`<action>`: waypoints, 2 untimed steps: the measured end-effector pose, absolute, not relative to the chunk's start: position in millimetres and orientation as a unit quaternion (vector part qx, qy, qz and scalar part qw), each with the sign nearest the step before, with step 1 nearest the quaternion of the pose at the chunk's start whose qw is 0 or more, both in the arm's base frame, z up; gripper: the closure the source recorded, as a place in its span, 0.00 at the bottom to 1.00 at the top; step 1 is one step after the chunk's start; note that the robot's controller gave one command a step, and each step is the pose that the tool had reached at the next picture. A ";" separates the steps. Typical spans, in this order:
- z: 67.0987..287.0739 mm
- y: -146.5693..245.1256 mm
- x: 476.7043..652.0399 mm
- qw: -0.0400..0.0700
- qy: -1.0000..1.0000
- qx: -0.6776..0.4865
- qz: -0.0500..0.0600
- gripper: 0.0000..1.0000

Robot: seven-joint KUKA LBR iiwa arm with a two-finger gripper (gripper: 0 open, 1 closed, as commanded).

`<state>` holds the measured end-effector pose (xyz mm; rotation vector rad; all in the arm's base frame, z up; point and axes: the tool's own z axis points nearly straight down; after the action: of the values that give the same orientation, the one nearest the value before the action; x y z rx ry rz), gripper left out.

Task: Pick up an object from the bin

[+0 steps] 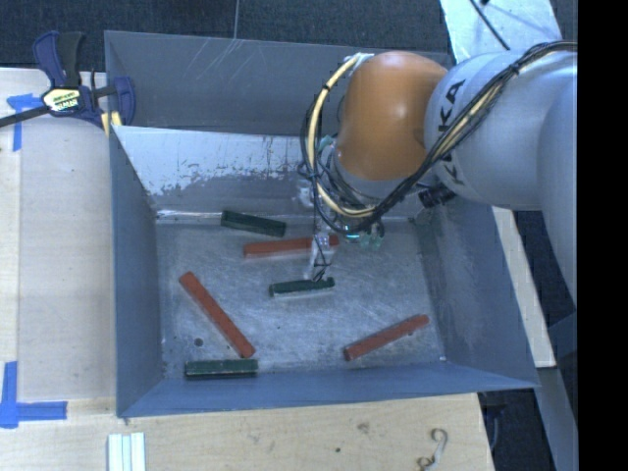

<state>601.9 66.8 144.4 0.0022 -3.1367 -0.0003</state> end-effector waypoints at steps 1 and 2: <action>71.0 71.7 585.5 -0.001 -0.994 0.107 0.000 0.00; 102.1 72.4 572.7 -0.001 -0.996 0.089 0.000 0.00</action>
Offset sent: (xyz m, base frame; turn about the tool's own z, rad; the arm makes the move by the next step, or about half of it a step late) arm -0.0172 0.0050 -0.0744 -0.2134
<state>572.7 72.4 102.1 0.2785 -3.1316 -0.0004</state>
